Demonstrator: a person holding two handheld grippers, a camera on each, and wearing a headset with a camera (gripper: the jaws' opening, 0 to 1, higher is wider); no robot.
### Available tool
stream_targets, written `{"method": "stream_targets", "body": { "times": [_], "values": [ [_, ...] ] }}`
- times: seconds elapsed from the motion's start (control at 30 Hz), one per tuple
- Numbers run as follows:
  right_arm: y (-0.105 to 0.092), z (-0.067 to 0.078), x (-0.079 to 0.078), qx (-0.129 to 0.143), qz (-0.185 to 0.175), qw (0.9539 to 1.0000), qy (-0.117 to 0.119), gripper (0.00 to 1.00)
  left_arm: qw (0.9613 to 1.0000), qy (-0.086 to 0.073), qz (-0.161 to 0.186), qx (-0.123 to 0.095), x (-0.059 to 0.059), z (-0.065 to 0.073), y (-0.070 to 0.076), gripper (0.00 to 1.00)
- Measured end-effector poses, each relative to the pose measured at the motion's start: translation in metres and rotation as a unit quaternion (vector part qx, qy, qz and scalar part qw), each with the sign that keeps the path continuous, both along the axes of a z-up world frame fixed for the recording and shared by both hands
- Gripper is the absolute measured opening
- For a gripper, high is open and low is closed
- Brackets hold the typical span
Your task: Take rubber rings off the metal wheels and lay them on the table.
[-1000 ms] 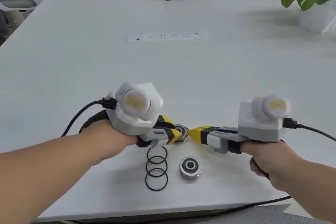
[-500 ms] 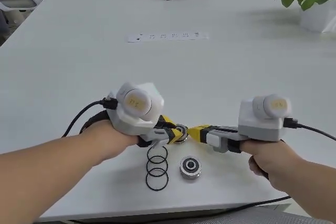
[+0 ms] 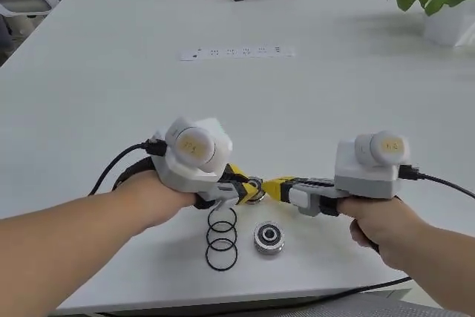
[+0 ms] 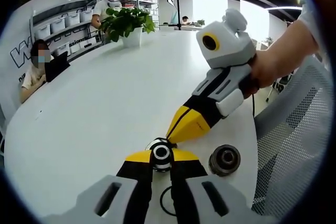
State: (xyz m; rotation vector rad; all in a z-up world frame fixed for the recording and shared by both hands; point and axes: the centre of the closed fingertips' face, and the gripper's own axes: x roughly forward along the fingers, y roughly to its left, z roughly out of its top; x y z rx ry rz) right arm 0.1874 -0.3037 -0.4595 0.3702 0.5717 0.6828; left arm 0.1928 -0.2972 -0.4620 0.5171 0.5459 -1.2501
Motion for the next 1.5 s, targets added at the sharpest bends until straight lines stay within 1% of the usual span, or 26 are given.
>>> {"method": "stream_targets", "body": {
  "times": [0.3, 0.37, 0.4, 0.43, 0.47, 0.53, 0.57, 0.6, 0.63, 0.83, 0.97, 1.07, 1.17, 1.2, 1.27, 1.37, 1.43, 1.5],
  "values": [
    [0.003, 0.002, -0.002, -0.001, 0.005, 1.0000, -0.006, 0.00, 1.0000, -0.002, -0.001, 0.001, -0.001, 0.000, 0.000, 0.07],
    [0.006, 0.005, -0.002, 0.005, 0.008, 0.9999, -0.007, 0.00, 1.0000, -0.002, -0.001, 0.000, -0.001, 0.000, 0.000, 0.07],
    [0.009, 0.008, -0.003, 0.010, 0.014, 0.9998, -0.009, 0.00, 1.0000, -0.002, -0.001, 0.000, -0.001, 0.000, 0.000, 0.07],
    [0.016, 0.012, -0.007, 0.019, 0.029, 0.9994, -0.005, 0.00, 1.0000, -0.002, -0.001, 0.000, -0.001, 0.000, 0.000, 0.07],
    [0.013, 0.013, -0.002, -0.003, 0.028, 0.9991, -0.031, 0.00, 1.0000, -0.002, 0.000, 0.001, -0.001, 0.000, 0.000, 0.07],
    [0.014, 0.014, -0.005, 0.014, 0.032, 0.9992, -0.019, 0.00, 1.0000, -0.002, 0.001, -0.001, -0.001, 0.000, 0.000, 0.07],
    [0.018, 0.019, -0.007, 0.035, 0.033, 0.9987, -0.015, 0.00, 1.0000, -0.002, 0.001, 0.000, -0.001, -0.001, 0.000, 0.07],
    [0.016, 0.017, -0.006, 0.016, 0.033, 0.9991, -0.021, 0.00, 1.0000, -0.002, 0.001, 0.001, -0.001, -0.001, 0.000, 0.07],
    [0.016, 0.017, -0.006, 0.011, 0.034, 0.9990, -0.025, 0.00, 1.0000, -0.002, 0.001, 0.001, -0.002, -0.001, 0.000, 0.07],
    [0.013, 0.018, -0.007, 0.022, 0.030, 0.9991, -0.021, 0.00, 1.0000, -0.002, 0.003, 0.002, -0.002, -0.001, 0.000, 0.07],
    [0.009, 0.017, -0.006, 0.017, 0.022, 0.9993, -0.025, 0.00, 1.0000, 0.000, 0.007, 0.001, -0.002, -0.001, 0.000, 0.07],
    [0.002, 0.013, -0.003, 0.002, 0.013, 0.9996, -0.024, 0.00, 1.0000, -0.003, 0.008, 0.002, -0.002, -0.001, 0.000, 0.07],
    [0.000, 0.009, -0.002, -0.001, 0.008, 0.9998, -0.019, 0.00, 0.9999, -0.007, 0.005, 0.005, -0.001, 0.000, 0.000, 0.07],
    [-0.001, 0.008, -0.003, -0.004, 0.006, 0.9998, -0.018, 0.00, 0.9999, -0.012, -0.002, 0.007, -0.002, 0.000, 0.000, 0.07],
    [0.000, 0.008, -0.003, 0.001, 0.003, 0.9999, -0.017, 0.00, 0.9998, -0.016, -0.006, 0.009, -0.002, 0.000, 0.000, 0.08],
    [0.000, 0.009, -0.002, 0.003, 0.000, 0.9998, -0.018, 0.00, 0.9998, -0.016, -0.008, 0.011, -0.002, 0.001, 0.002, 0.08],
    [0.000, 0.010, -0.002, 0.005, -0.002, 0.9998, -0.017, 0.00, 0.9997, -0.015, -0.013, 0.012, -0.003, 0.002, 0.003, 0.10],
    [0.001, 0.010, -0.002, 0.006, -0.003, 0.9998, -0.017, 0.00, 0.9996, -0.018, -0.016, 0.013, -0.004, 0.003, 0.003, 0.11]
  ]
}}
